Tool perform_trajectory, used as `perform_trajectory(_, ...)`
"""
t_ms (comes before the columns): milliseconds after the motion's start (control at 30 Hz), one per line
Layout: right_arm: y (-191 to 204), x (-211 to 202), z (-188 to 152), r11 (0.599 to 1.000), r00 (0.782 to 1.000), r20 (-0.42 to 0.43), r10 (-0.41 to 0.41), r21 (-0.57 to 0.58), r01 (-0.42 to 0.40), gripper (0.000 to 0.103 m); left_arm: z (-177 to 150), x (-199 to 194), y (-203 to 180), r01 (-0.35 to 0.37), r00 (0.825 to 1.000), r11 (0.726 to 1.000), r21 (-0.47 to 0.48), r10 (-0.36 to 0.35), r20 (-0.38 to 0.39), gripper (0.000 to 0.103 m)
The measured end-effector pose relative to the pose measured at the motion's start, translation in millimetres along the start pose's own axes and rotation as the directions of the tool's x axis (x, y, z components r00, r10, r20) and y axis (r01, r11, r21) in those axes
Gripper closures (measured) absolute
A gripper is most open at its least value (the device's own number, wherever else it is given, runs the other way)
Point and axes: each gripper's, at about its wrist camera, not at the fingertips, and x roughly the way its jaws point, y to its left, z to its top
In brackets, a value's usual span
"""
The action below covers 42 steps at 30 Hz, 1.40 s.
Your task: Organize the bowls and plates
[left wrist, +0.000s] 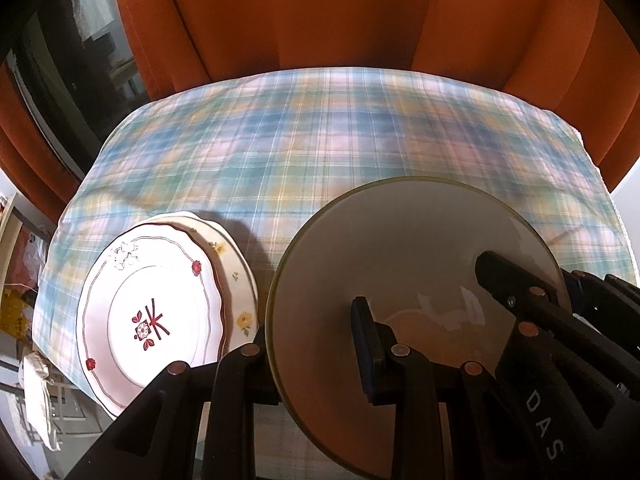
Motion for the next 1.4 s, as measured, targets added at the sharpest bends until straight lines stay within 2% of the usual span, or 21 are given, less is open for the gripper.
perform_trajectory(333, -2.0, 2.1, -4.1, 1.0, 1.0, 0.019, -0.009, 0.004, 0.008, 0.082, -3.9, 1.4, -1.7, -0.014, 1.0, 1.0, 0.016, 0.014, 0.011, 0.077)
perform_trajectory(467, -3.4, 3.9, -9.1, 1.0, 1.0, 0.014, -0.013, 0.015, 0.013, 0.082, -7.7, 5.2, -3.0, -0.026, 1.0, 0.999, 0.033, 0.026, 0.0, 0.076)
perform_trajectory(533, -4.7, 6.1, -13.1, 1.0, 1.0, 0.004, -0.012, 0.026, 0.012, 0.082, -10.5, 13.0, -2.1, -0.019, 0.999, 0.999, 0.032, 0.02, -0.039, 0.076)
perform_trajectory(900, -3.7, 6.0, -17.9, 1.0, 1.0, 0.012, -0.017, 0.021, 0.017, 0.081, -12.8, 14.0, -1.1, -0.007, 0.999, 0.999, 0.04, 0.009, -0.042, 0.074)
perform_trajectory(1100, -1.0, 8.4, -16.6, 0.998, 0.999, -0.023, -0.046, 0.042, 0.047, 0.08, -13.1, 17.5, 6.9, 0.085, 0.993, 0.996, 0.028, -0.082, -0.084, 0.062)
perform_trajectory(1133, -0.8, 9.2, -16.5, 0.998, 0.998, -0.032, -0.046, 0.051, 0.047, 0.078, -12.5, 18.7, 9.2, 0.103, 0.991, 0.994, 0.025, -0.1, -0.09, 0.06)
perform_trajectory(1200, -1.1, 11.3, -16.6, 0.996, 0.998, -0.049, -0.041, 0.071, 0.044, 0.069, -11.8, 20.5, 10.4, 0.131, 0.987, 0.991, 0.026, -0.128, -0.099, 0.048)
perform_trajectory(1333, -1.2, 16.4, -16.1, 0.991, 0.995, -0.081, -0.057, 0.113, 0.066, 0.05, -6.8, 28.1, 9.2, 0.22, 0.969, 0.974, 0.048, -0.213, -0.126, 0.047)
perform_trajectory(1400, -0.7, 15.8, -15.2, 0.987, 0.992, -0.093, -0.088, 0.126, 0.099, 0.049, -4.0, 31.0, 8.7, 0.255, 0.96, 0.965, 0.058, -0.245, -0.138, 0.047)
